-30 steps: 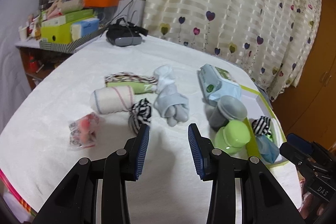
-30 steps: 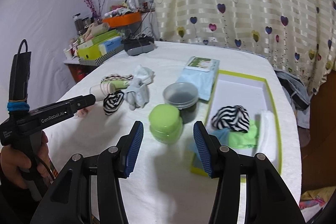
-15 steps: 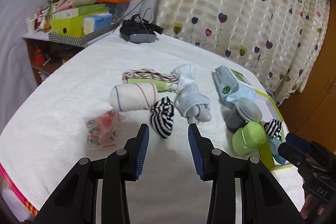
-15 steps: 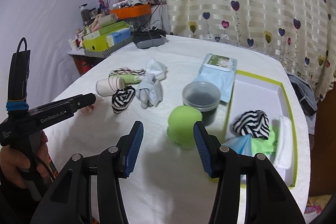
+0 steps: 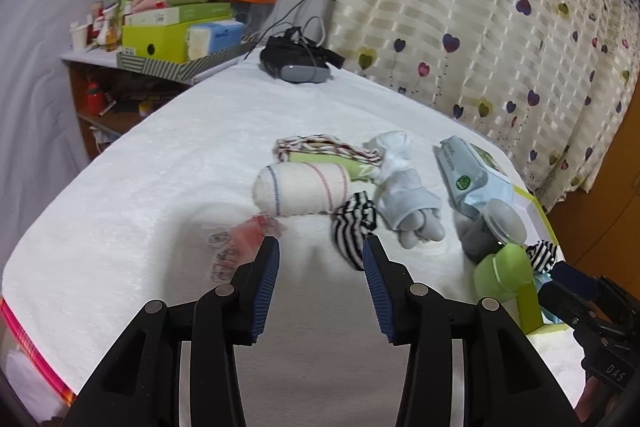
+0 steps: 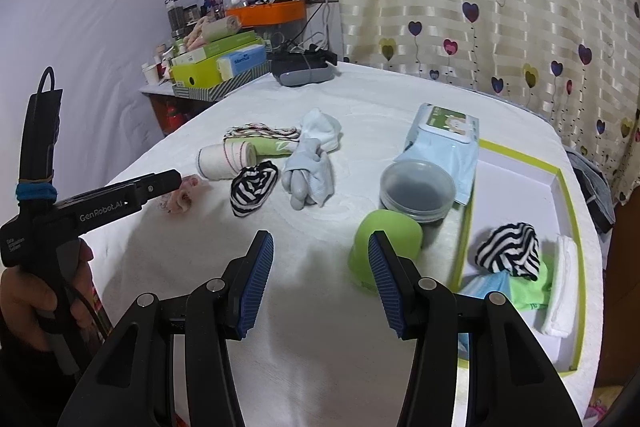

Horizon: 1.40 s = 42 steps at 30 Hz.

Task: Organize soft objects
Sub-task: 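Move the left gripper to the bagged pink toy while the right approaches the grey sock, then grasp the bagged pink toy with the left gripper while the right grasps the grey sock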

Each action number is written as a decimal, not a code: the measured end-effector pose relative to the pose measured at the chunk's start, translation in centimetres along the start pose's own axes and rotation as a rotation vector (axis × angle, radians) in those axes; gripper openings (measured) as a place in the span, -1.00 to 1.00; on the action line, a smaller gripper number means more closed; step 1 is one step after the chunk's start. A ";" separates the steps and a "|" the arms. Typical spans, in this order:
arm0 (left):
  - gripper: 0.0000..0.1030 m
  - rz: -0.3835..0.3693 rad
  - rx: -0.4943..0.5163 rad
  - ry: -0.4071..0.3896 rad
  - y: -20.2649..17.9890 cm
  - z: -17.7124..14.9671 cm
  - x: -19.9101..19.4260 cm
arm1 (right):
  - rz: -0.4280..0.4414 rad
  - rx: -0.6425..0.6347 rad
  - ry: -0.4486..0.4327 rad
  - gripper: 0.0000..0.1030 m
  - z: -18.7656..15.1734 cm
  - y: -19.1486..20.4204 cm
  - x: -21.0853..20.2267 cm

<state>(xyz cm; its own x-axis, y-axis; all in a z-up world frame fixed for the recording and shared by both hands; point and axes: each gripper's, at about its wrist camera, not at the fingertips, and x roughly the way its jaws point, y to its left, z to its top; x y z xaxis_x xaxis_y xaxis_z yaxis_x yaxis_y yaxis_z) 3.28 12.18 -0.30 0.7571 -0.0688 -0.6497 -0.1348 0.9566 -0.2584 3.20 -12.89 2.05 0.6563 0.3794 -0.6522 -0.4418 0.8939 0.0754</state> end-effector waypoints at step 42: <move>-0.22 0.020 -0.081 0.102 5.5 -0.5 6.0 | -0.086 -0.048 0.136 -0.01 6.0 3.5 12.3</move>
<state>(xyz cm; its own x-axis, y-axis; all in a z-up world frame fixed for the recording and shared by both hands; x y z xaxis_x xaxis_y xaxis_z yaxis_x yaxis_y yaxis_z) 6.69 16.91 -5.99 0.6852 -0.0821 -0.7237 -0.2040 0.9322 -0.2988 13.42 -3.67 -1.18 0.6051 0.2633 -0.7513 -0.4185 0.9080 -0.0188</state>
